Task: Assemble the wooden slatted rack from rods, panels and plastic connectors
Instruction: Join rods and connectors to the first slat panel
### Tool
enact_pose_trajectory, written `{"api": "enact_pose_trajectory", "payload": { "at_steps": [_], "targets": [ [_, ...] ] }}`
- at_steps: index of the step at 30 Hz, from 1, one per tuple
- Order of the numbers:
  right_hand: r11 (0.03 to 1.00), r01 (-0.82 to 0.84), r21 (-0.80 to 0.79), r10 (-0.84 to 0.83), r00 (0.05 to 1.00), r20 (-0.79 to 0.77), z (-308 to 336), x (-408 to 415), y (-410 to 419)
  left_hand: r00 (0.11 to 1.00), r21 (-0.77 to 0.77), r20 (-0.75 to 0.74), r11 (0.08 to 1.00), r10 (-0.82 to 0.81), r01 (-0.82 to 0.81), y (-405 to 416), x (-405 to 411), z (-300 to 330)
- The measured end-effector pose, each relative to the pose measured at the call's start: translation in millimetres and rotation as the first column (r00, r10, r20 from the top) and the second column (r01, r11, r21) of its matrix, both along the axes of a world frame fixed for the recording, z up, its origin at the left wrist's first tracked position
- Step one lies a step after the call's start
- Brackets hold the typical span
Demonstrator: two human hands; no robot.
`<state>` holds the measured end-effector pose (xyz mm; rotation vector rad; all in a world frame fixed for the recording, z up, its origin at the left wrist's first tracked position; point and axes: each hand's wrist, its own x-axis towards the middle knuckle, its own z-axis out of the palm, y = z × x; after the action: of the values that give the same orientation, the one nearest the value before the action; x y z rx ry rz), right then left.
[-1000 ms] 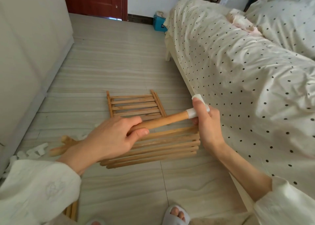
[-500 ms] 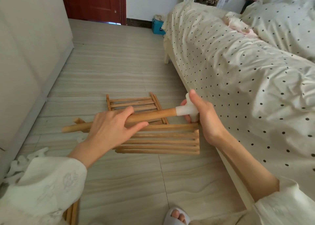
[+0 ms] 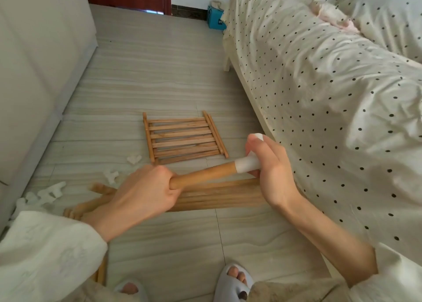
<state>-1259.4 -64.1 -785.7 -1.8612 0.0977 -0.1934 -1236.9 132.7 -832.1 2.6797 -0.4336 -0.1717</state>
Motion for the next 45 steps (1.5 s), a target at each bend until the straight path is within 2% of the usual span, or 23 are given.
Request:
{"api": "enact_pose_trajectory", "payload": {
  "at_steps": [3, 11, 13, 14, 15, 17, 19, 21, 25, 27, 28, 32, 35, 39, 42, 43, 45],
  "targets": [
    [0.989, -0.012, -0.146, 0.01, 1.0, -0.016, -5, -2, -2, 0.988, -0.078, -0.151, 0.997, -0.042, 0.031, -2, -7, -12],
    [0.984, -0.018, -0.176, 0.025, 0.999, 0.039, -11, -7, -1, 0.988, -0.054, -0.121, 0.995, -0.091, 0.085, -1, 15, -12],
    [0.992, 0.001, -0.125, 0.001, 1.0, 0.022, -12, -5, 2, 0.996, -0.008, -0.016, 0.996, -0.087, 0.087, -1, 26, -10],
    [0.997, 0.024, -0.067, -0.023, 1.0, 0.015, -11, -1, 3, 0.994, 0.02, 0.083, 0.997, -0.072, 0.071, -1, 33, -8],
    [0.999, 0.049, -0.009, -0.049, 0.999, -0.003, -10, 4, 2, 0.975, 0.036, 0.215, 0.998, -0.055, 0.048, -1, 40, -7],
    [0.996, 0.076, 0.056, -0.072, 0.995, -0.062, -6, 15, -2, 0.882, 0.004, 0.471, 1.0, -0.018, 0.019, -2, 47, -10],
    [0.995, 0.066, 0.069, -0.056, 0.989, -0.135, -5, 21, -6, 0.8, -0.022, 0.6, 1.0, 0.006, 0.008, -2, 50, -14],
    [0.996, 0.058, 0.072, -0.042, 0.976, -0.213, -8, 24, -9, 0.767, 0.0, 0.642, 1.0, 0.013, -0.016, 2, 52, -20],
    [0.989, 0.125, 0.075, -0.092, 0.935, -0.343, -23, 30, -12, 0.808, 0.074, 0.589, 0.997, -0.014, -0.036, 0, 46, -17],
    [0.98, 0.182, 0.079, -0.136, 0.908, -0.396, -35, 32, -15, 0.833, 0.171, 0.55, 0.985, -0.064, -0.037, -11, 36, -16],
    [0.976, 0.201, 0.082, -0.152, 0.902, -0.404, -40, 30, -16, 0.871, 0.243, 0.483, 0.969, -0.085, -0.04, -16, 32, -18],
    [0.991, 0.121, -0.05, -0.13, 0.942, -0.308, -58, 14, -20, 0.965, 0.341, 0.257, 0.939, -0.049, -0.043, -17, 22, -22],
    [0.997, 0.041, -0.064, -0.058, 0.954, -0.295, -64, 19, -31, 0.976, 0.365, 0.209, 0.931, -0.066, -0.015, -21, 24, -27],
    [0.993, 0.024, 0.119, 0.022, 0.929, -0.37, -77, 41, -49, 0.976, 0.275, 0.141, 0.954, -0.163, 0.119, -28, 34, -32],
    [0.988, -0.021, 0.151, 0.081, 0.909, -0.408, -88, 49, -56, 0.967, 0.232, 0.009, 0.941, -0.255, 0.246, -21, 41, -41],
    [0.988, -0.034, 0.148, 0.093, 0.905, -0.414, -91, 52, -57, 0.962, 0.244, -0.022, 0.932, -0.273, 0.27, -14, 44, -44],
    [0.989, -0.03, 0.144, 0.09, 0.899, -0.43, -95, 57, -58, 0.961, 0.364, -0.064, 0.891, -0.267, 0.272, 6, 52, -49]
  ]
}}
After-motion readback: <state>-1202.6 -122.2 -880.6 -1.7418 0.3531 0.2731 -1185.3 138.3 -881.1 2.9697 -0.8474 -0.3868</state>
